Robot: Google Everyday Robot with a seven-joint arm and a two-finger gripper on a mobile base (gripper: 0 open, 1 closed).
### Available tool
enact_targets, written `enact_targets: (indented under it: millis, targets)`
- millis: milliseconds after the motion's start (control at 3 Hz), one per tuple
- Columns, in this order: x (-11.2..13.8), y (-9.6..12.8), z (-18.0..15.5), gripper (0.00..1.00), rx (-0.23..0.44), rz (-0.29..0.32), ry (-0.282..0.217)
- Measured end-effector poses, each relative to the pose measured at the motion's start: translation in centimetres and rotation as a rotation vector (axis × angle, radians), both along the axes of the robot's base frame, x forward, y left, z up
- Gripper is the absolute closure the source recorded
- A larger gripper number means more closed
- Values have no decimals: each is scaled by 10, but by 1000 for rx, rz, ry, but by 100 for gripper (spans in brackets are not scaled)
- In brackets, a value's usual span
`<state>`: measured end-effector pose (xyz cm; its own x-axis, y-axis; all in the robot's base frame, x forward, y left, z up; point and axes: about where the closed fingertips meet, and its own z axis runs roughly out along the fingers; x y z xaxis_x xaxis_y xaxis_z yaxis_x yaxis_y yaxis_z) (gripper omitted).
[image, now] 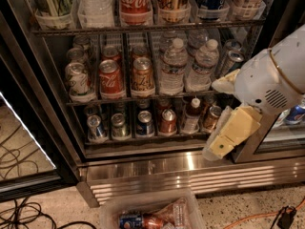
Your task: Pick 7up can from middle shelf of fridge
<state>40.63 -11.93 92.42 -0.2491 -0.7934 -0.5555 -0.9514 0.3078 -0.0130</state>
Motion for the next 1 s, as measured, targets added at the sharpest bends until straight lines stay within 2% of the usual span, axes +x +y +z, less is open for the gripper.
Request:
enact_targets:
  millis: [333, 667, 1000]
  targets:
    - [3, 5, -3, 0, 30, -13, -7]
    - [-3, 37, -19, 0, 117, -15, -29]
    - [-14, 87, -48, 0, 252, -14, -49]
